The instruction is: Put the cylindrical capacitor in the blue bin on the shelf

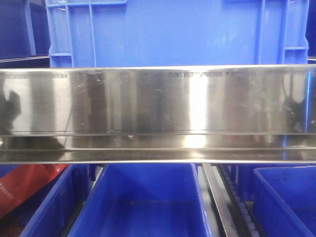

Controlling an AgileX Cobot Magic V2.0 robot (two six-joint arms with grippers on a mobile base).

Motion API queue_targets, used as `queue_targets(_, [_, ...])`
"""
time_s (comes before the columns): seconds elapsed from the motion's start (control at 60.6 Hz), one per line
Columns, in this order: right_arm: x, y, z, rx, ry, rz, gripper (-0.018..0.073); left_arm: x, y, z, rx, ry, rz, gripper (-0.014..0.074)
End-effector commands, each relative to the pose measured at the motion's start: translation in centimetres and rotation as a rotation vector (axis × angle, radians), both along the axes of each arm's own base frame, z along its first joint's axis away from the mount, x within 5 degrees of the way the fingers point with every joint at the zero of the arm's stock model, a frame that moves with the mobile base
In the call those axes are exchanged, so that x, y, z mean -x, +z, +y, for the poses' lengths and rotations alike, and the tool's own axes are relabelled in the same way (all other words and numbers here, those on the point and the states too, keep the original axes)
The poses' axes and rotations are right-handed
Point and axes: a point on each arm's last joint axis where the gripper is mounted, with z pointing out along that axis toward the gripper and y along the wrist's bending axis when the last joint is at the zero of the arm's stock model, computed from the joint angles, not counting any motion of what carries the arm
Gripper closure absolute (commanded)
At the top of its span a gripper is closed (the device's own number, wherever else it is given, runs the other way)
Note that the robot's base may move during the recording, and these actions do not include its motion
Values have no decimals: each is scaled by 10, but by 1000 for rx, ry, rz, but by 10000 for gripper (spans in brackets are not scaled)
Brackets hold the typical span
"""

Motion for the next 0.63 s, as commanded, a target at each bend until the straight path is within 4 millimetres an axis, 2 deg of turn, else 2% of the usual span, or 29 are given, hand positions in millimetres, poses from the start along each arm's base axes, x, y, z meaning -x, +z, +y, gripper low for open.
queue_targets(0.0, [0,2,-1,15,-9,-29,722,1,2,0,4,3,-23,708])
queue_targets(0.611, [0,2,-1,15,-10,-33,722,1,2,0,4,3,-23,708])
